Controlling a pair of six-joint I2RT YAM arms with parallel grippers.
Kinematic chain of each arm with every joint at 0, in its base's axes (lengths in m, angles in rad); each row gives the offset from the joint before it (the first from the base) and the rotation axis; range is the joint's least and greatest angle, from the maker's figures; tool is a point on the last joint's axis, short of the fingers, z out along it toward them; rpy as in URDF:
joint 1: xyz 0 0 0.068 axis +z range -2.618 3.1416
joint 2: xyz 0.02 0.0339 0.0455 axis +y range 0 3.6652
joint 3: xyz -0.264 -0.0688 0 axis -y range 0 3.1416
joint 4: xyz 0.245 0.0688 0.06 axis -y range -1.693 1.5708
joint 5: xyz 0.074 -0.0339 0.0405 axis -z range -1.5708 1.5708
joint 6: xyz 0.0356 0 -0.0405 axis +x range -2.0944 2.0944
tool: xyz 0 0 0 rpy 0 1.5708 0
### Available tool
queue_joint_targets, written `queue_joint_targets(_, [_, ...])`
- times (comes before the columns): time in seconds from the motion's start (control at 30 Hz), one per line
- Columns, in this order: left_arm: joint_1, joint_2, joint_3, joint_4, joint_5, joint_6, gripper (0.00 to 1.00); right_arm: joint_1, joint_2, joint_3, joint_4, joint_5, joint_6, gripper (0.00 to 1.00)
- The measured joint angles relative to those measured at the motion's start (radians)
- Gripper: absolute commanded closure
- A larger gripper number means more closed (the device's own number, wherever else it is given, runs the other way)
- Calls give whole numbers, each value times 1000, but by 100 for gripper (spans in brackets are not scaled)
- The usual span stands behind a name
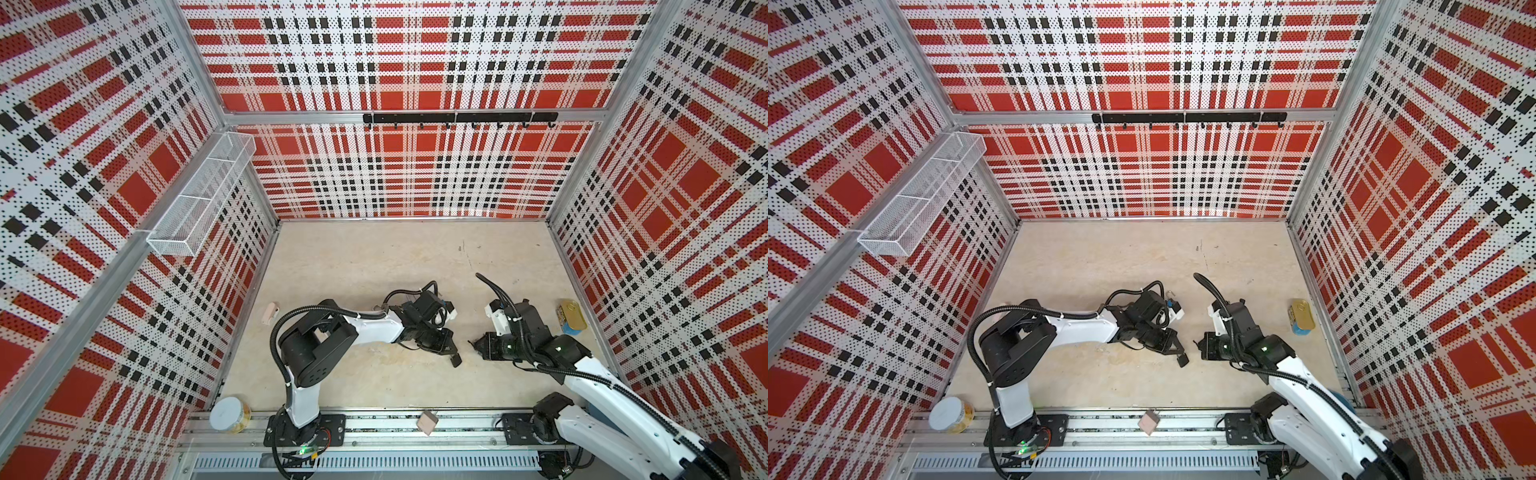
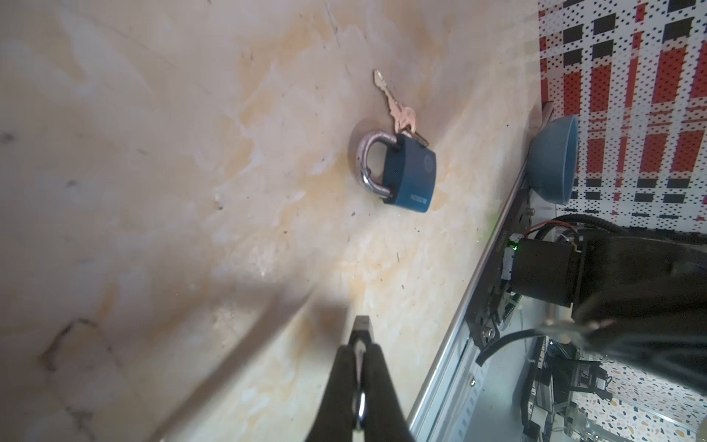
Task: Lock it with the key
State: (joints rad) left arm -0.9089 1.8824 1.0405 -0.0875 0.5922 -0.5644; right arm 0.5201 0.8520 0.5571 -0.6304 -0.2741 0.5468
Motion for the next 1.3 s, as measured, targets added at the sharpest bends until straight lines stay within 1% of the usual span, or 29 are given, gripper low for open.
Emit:
queue_joint_targets(0.3, [8,29,18,-12,-5,11,100,13,39,-2,60,27,27,100])
queue_joint_targets(0.37, [9,31,24,-14,-6,8,89,13,44,-2,67,32,31,100])
queue_joint_targets(0.43, [10,34,30,-14,-15,8,70,13,52,-5,73,36,35,100])
queue_joint_targets(0.47, [10,34,30,-13,-20,3,68,13,55,-6,76,37,39,100])
queue_joint_targets(0.53, [10,34,30,-18,-32,-3,59,14,62,-12,81,42,47,100])
queue_joint_targets(0.7, [11,34,30,-19,-55,-11,54,19,82,-17,86,53,53,100])
queue_joint_targets(0.97, [13,18,27,-19,-112,-18,53,64,140,-30,143,82,74,100])
queue_joint_targets(1.13, [28,-43,-2,-21,-158,-27,53,108,202,-44,196,108,93,100])
queue_joint_targets(1.3, [71,-134,-53,-23,-204,-39,53,144,250,-69,263,136,119,100])
